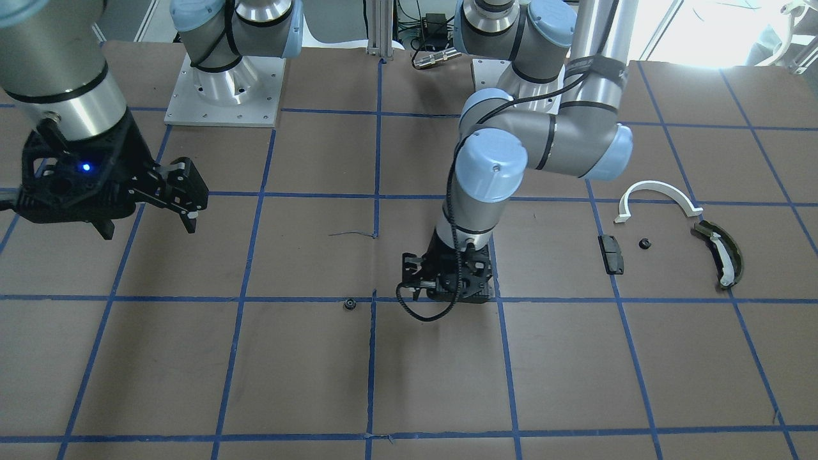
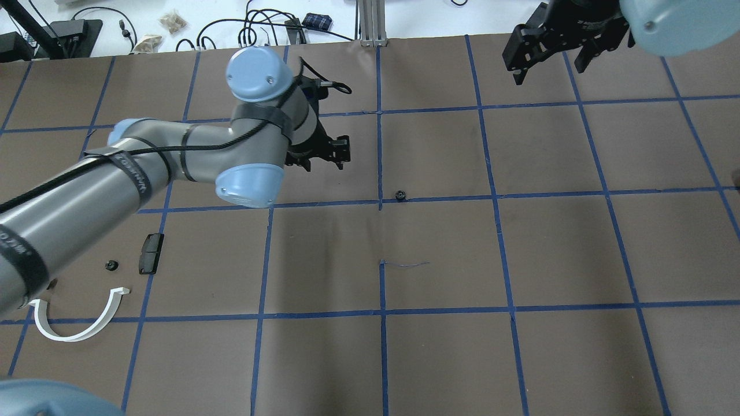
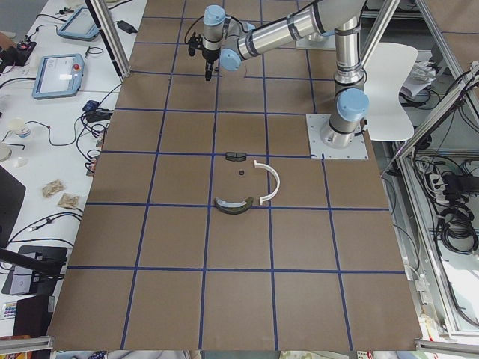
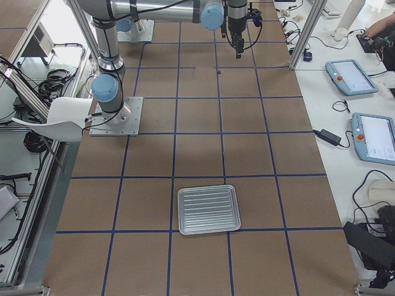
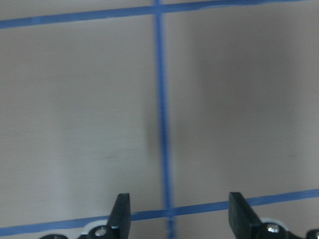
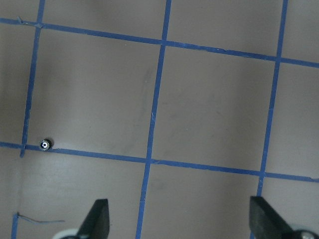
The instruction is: Place bearing gear from tray to pile
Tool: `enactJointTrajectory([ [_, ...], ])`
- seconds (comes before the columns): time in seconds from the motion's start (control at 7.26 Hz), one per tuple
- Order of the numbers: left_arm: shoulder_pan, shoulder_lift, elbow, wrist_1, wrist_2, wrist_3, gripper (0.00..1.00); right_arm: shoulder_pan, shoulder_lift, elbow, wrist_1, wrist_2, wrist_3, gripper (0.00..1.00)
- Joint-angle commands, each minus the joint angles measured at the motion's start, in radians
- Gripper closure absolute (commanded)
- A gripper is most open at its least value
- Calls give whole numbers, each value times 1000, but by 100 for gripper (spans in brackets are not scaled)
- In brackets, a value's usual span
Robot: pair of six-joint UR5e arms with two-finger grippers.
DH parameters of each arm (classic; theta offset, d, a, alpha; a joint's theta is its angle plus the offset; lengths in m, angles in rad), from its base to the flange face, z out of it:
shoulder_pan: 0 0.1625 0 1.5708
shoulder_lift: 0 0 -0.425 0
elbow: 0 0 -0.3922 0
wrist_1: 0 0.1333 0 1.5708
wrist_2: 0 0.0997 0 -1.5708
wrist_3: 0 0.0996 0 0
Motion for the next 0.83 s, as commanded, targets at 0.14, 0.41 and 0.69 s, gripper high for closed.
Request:
enactJointTrajectory([
  [0.14,-206,-153,93,87,7,-232,29,-15,-25,-9,53,57,-11,0],
  [0.41,-211,-204,115,84,29,-238,29,-14,-27,-4,46,43,-7,0],
  [0.69,-214,-213,116,81,96,-231,31,-14,-27,-4,51,44,-8,0],
])
